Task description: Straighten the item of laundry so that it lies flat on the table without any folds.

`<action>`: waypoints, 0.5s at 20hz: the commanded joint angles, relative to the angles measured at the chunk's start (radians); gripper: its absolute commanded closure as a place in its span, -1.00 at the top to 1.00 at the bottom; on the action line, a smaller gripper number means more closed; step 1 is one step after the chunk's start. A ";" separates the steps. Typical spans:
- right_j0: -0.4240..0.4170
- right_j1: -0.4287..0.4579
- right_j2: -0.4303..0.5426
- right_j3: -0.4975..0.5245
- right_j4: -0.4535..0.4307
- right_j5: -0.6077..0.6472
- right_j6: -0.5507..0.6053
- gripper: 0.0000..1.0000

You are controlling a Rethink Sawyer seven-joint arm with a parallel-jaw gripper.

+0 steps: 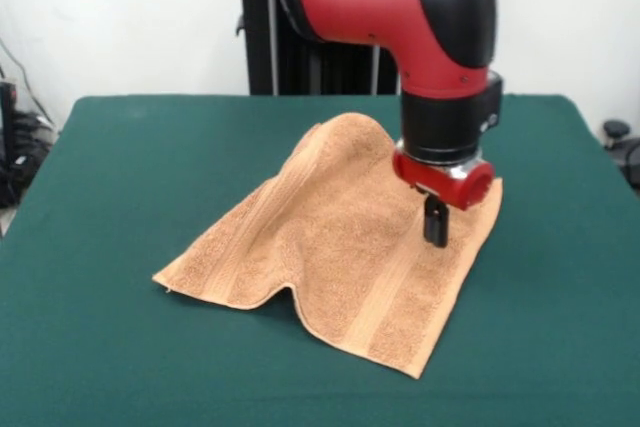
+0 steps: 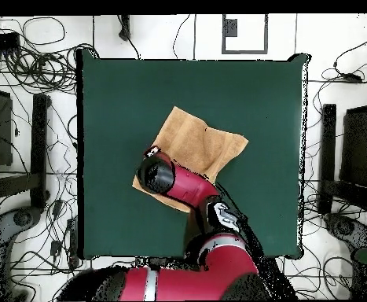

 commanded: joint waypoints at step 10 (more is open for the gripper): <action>0.115 0.268 -0.085 -0.107 0.153 -0.180 0.236 -1.00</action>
